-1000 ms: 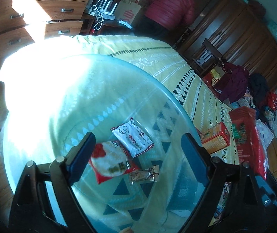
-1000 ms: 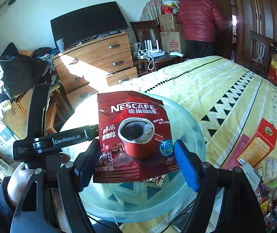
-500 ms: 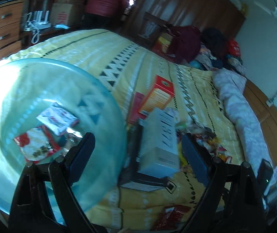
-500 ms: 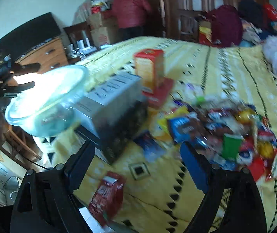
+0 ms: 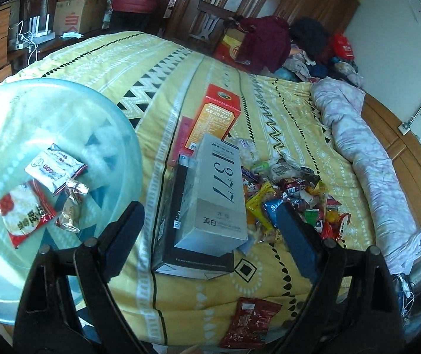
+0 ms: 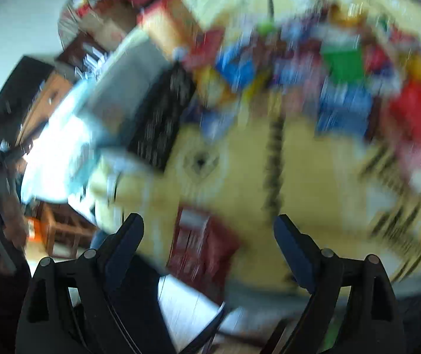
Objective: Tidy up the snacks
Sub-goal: 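Move the right tool down to a red snack bag on the bed and grasp it, then carry the red snack bag over the glass bowl and release it with the right tool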
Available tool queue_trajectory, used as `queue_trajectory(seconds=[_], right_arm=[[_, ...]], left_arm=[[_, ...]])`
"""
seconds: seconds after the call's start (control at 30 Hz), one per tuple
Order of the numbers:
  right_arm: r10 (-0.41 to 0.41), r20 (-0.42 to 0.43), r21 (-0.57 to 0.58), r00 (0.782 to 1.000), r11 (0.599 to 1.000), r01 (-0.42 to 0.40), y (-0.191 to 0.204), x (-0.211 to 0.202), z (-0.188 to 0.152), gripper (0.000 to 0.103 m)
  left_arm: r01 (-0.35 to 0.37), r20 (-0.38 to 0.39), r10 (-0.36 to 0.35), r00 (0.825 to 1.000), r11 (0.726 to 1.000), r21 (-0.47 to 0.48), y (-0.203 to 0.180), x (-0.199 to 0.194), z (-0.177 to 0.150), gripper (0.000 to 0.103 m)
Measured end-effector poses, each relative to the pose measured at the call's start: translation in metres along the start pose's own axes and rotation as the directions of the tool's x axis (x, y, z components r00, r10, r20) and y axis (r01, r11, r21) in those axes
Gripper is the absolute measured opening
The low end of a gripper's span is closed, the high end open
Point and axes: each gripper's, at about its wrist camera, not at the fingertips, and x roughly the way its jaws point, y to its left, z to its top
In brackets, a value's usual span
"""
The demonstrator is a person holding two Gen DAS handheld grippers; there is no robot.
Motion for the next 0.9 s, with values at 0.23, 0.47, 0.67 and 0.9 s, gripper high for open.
queue_trajectory(seconds=[0.23, 0.47, 0.67, 0.9], right_arm=[[-0.041, -0.106, 0.012, 0.994, 0.999, 0.043, 0.021, 0.06, -0.032, 0.091], [-0.224, -0.071, -0.085, 0.972, 0.972, 0.218, 0.052, 0.099, -0.018, 0.093], [-0.242, -0.011, -0.239, 0.97, 0.943, 0.233, 0.054, 0.09, -0.025, 0.063], [-0.156, 0.116, -0.203, 0.981, 0.963, 0.177, 0.053, 0.018, 0.0, 0.049]], left_arm=[[-0.012, -0.003, 0.012, 1.0, 0.999, -0.041, 0.018, -0.006, -0.005, 0.094], [-0.008, -0.002, 0.008, 1.0, 0.998, -0.064, 0.027, -0.005, -0.006, 0.097], [-0.009, 0.045, 0.012, 0.999, 0.997, -0.072, 0.044, -0.019, -0.006, 0.097], [-0.058, 0.113, 0.076, 0.991, 0.986, -0.159, 0.086, -0.04, 0.005, 0.097]])
